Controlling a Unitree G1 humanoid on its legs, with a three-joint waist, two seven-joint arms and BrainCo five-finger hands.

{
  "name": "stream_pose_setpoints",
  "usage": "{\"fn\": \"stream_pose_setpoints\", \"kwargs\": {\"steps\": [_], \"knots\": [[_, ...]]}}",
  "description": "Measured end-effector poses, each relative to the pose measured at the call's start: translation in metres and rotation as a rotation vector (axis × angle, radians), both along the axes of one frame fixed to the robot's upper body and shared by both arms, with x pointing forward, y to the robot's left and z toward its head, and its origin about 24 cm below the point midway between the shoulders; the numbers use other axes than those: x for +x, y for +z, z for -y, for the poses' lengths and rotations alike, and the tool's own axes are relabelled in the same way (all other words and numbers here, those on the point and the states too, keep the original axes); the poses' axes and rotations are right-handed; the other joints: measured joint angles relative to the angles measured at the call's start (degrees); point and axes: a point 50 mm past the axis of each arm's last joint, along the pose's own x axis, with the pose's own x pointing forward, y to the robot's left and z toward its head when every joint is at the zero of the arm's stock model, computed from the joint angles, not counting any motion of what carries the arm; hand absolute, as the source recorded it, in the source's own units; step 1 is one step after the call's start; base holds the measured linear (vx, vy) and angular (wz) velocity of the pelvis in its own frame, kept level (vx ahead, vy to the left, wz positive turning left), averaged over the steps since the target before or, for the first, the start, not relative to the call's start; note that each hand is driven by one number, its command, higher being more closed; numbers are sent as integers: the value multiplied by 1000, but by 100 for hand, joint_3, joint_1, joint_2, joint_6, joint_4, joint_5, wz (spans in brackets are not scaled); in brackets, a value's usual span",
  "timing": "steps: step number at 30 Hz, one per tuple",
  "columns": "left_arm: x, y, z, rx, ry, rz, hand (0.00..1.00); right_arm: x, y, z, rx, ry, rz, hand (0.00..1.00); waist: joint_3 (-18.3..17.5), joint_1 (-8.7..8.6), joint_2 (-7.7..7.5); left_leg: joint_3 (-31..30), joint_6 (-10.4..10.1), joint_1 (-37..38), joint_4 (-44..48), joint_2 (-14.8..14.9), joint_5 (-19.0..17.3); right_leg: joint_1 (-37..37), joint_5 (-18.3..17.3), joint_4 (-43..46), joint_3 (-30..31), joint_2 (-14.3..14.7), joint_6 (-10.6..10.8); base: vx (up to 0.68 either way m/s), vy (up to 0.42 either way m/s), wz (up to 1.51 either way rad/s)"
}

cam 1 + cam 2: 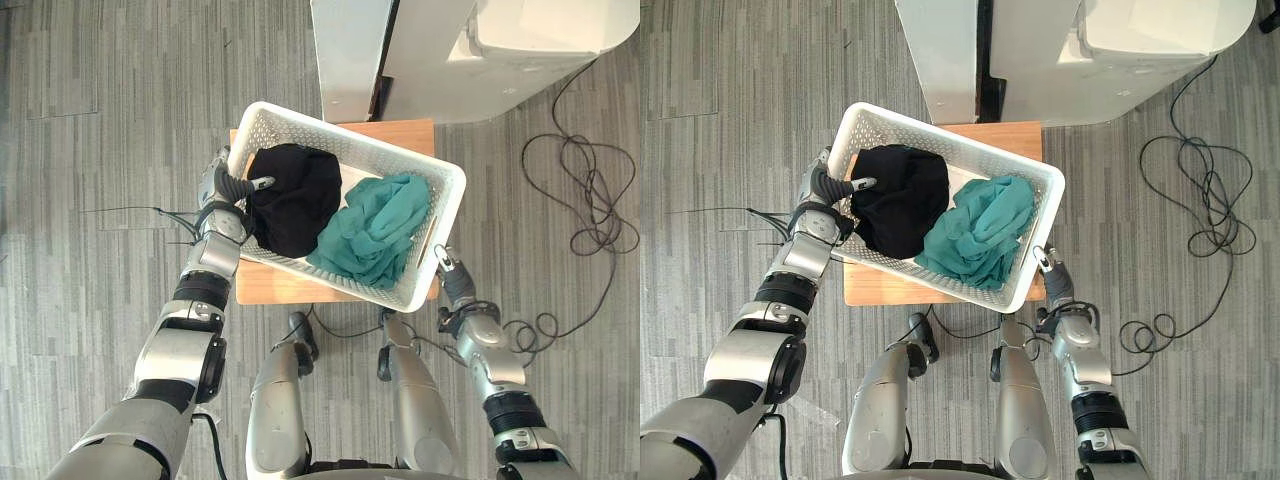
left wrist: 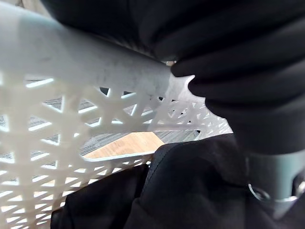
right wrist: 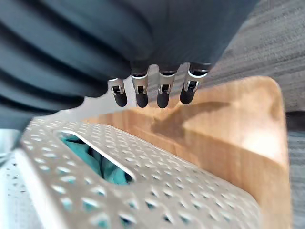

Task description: Pick up the laundry basket with both hands and put the clothes into the washing machine.

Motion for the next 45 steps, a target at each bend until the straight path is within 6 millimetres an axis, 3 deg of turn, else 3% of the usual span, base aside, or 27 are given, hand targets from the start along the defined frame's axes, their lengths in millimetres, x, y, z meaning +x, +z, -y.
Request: {"fn": "stream_pose_setpoints", "kwargs": {"steps": [3,9,11,14,21,28,33,40,41,45], "knots": [[-1,-7,-2,-2,-10,-29,0,10,20,13,-63,-8,44,0,-122,-40,-179,-14,14,42,-2,-38,-11,42,13,-1,6,-27,18,-2,-23,1],[-5,-24,-4,-23,-30,-92,0,22,50,29,-206,51,92,0,-225,-152,-351,-106,27,196,-50,-165,-11,255,44,-71,-1,-82,65,-7,-27,7],[-11,-45,-11,-46,-22,-176,0,25,47,35,-232,53,54,0,-300,-230,-376,-121,31,208,-72,-239,-9,283,64,-100,-4,-138,93,-22,-8,8],[-14,-51,-9,-43,-46,-199,0,25,37,39,-251,67,-10,0,-319,-276,-375,-140,70,206,-122,-330,15,286,88,-120,-15,-220,129,-18,5,8],[-14,-54,-1,-43,-79,-207,0,23,15,36,-253,94,-105,0,-319,-294,-374,-226,77,138,-97,-416,14,318,120,-188,-91,-293,172,-22,-1,8],[-12,-51,7,-39,-120,-196,0,21,-19,11,-163,126,-217,0,-319,-290,-373,-369,101,34,-58,-498,29,319,120,-192,-211,-338,173,-9,0,10],[-9,-46,10,-40,-132,-182,0,29,-12,8,-160,109,-205,0,-318,-295,-373,-467,160,-83,-63,-551,68,249,118,-151,-310,-387,173,-23,0,12],[0,-25,18,-39,-149,-125,0,64,33,16,-204,29,-114,0,-316,-262,-367,-499,200,-522,95,-589,105,-181,86,54,-320,-495,177,-68,-10,6],[2,-19,20,-43,-149,-113,100,68,40,16,-207,18,-96,100,-311,-257,-359,-514,199,-616,141,-578,107,-255,85,89,-325,-500,176,-70,-29,6],[7,-6,24,-39,-140,-64,100,72,50,15,-213,-5,-63,100,-308,-232,-355,-496,198,-813,299,-497,105,-381,85,100,-353,-466,176,-46,-34,-1]]}}
